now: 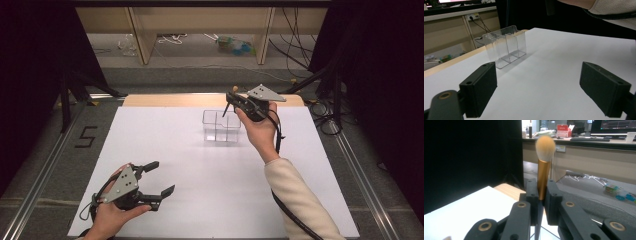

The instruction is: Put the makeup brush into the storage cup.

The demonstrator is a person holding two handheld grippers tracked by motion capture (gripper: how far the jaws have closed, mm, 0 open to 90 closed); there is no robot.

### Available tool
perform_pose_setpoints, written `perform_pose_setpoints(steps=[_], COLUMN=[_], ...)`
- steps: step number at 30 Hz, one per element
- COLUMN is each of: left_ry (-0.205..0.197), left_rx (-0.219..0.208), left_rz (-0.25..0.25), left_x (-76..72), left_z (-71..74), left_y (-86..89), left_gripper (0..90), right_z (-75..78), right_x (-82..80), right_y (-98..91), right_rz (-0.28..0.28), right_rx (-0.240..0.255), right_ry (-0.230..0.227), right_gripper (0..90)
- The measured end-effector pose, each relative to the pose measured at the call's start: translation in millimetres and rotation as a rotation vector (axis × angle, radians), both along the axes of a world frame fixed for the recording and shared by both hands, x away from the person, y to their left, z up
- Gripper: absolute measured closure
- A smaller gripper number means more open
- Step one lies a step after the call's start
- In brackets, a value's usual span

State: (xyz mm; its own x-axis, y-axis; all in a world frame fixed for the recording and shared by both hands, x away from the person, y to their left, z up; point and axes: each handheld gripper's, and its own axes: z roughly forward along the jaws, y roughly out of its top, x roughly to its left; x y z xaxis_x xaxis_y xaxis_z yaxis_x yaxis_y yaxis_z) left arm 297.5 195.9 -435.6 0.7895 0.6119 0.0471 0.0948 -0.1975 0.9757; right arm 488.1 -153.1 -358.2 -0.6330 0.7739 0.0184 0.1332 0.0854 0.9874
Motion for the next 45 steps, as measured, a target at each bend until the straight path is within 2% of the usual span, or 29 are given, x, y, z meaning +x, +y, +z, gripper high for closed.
perform_pose_setpoints(steps=[2,3,5,11,17,19,21,31,34,35,44,45], left_ry=[0.003,0.002,0.005,0.017,0.01,0.01,0.009,0.015,0.006,0.016,0.014,-0.01], left_rx=[0.0,-0.001,-0.002,-0.011,-0.006,-0.005,-0.003,-0.006,-0.001,-0.007,-0.005,-0.001], left_rz=[0.001,0.002,0.003,0.007,0.003,0.003,0.003,0.009,0.002,0.009,0.008,0.002], left_x=[-0.2,-0.2,-0.3,-0.9,-0.4,-0.3,-0.3,-0.8,-0.1,-0.8,-0.7,0.5], left_z=[0.0,-0.1,-0.2,-0.6,-0.4,-0.4,-0.3,-0.3,-0.1,-0.4,-0.3,0.2], left_y=[0.0,-0.1,-0.1,-0.7,-0.3,-0.3,-0.2,-0.3,0.0,-0.4,-0.3,-0.1], left_gripper=[14.2,14.3,14.2,14.3,14.3,14.3,14.3,14.3,14.3,14.3,14.3,14.2], right_z=[-0.3,-0.3,-0.8,-1.8,-3.3,-3.7,-4.0,-6.3,-6.8,-7.0,-8.6,-9.0], right_x=[0.1,-1.0,0.6,2.0,3.7,5.0,4.0,5.7,6.0,6.1,7.2,7.4], right_y=[0.4,1.2,1.0,0.3,-0.1,-0.7,0.3,1.2,1.3,1.4,1.9,2.2], right_rz=[-0.002,0.002,-0.001,-0.002,-0.01,-0.011,-0.007,-0.016,-0.018,-0.018,-0.016,-0.017], right_rx=[-0.002,0.004,-0.001,0.001,0.001,-0.001,0.008,0.013,0.009,0.01,0.002,0.001], right_ry=[0.004,0.026,0.012,0.011,0.016,-0.004,0.023,0.013,0.011,0.013,0.012,0.011], right_gripper=[83.9,83.9,83.9,83.9,83.9,83.8,83.9,83.8,83.8,83.9,83.8,83.8])
